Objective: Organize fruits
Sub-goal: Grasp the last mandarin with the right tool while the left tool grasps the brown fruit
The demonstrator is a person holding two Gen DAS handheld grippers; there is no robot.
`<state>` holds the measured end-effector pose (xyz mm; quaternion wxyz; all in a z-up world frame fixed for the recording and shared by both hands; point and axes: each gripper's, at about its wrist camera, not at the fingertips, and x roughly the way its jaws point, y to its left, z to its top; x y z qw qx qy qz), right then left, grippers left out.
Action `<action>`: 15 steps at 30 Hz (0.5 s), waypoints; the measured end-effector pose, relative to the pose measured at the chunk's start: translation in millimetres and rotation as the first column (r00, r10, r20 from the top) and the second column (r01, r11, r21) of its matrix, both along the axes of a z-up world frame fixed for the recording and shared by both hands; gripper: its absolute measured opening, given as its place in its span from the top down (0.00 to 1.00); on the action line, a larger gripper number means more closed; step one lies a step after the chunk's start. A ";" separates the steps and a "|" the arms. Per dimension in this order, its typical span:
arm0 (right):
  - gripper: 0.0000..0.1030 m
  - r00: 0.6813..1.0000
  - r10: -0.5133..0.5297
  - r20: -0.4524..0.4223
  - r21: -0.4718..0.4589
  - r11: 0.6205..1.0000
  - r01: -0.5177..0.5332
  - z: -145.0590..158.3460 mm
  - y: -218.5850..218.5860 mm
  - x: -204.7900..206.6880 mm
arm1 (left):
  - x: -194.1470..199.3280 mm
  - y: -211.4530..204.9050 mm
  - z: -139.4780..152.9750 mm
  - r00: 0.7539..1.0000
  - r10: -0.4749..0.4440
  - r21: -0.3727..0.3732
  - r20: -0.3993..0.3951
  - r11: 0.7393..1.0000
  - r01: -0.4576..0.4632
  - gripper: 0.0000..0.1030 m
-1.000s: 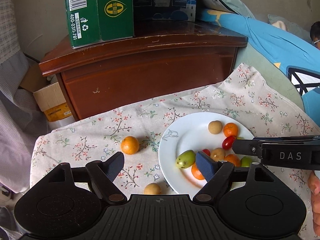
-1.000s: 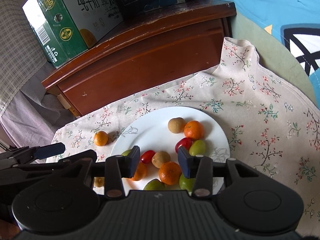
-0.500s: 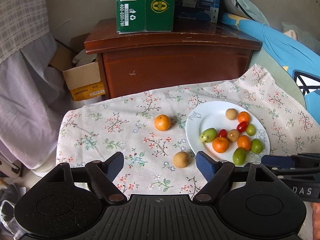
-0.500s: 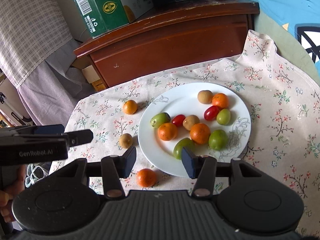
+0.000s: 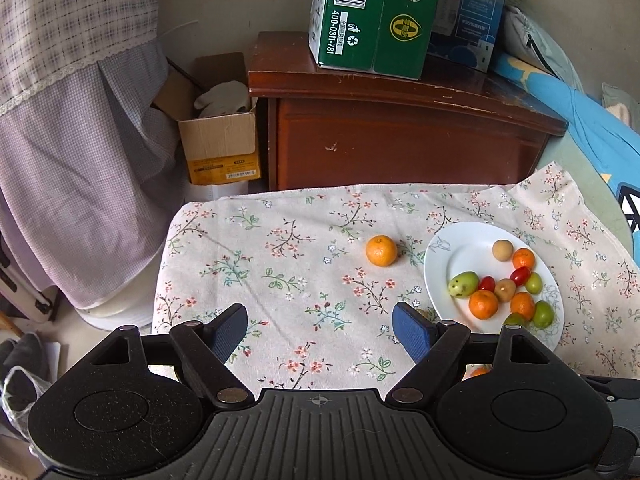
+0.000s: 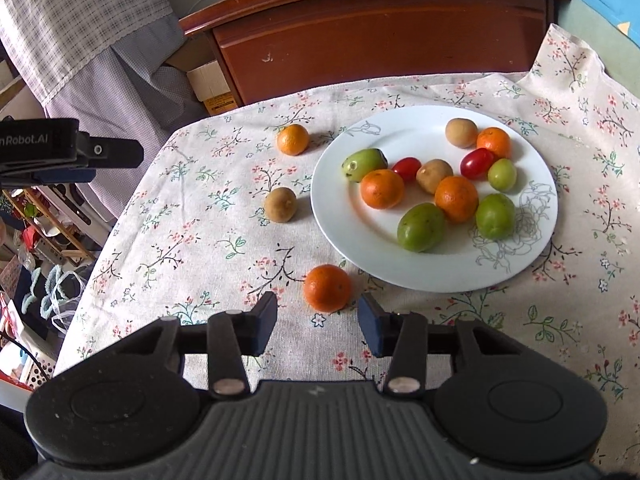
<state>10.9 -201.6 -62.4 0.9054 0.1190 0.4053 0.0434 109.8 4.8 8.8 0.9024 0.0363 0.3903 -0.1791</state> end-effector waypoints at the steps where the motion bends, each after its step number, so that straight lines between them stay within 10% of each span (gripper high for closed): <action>1: 0.56 1.000 0.003 0.004 -0.013 1.000 -0.003 -0.7 1.4 0.8 | 0.3 0.0 -0.2 1.000 -0.001 -0.001 -0.001 1.000 0.001 0.21; 15: 0.73 1.000 -0.004 -0.001 -0.047 0.999 0.004 -11.4 5.0 9.3 | 2.9 -27.8 -31.9 0.989 -0.147 0.021 -0.015 0.989 0.147 0.22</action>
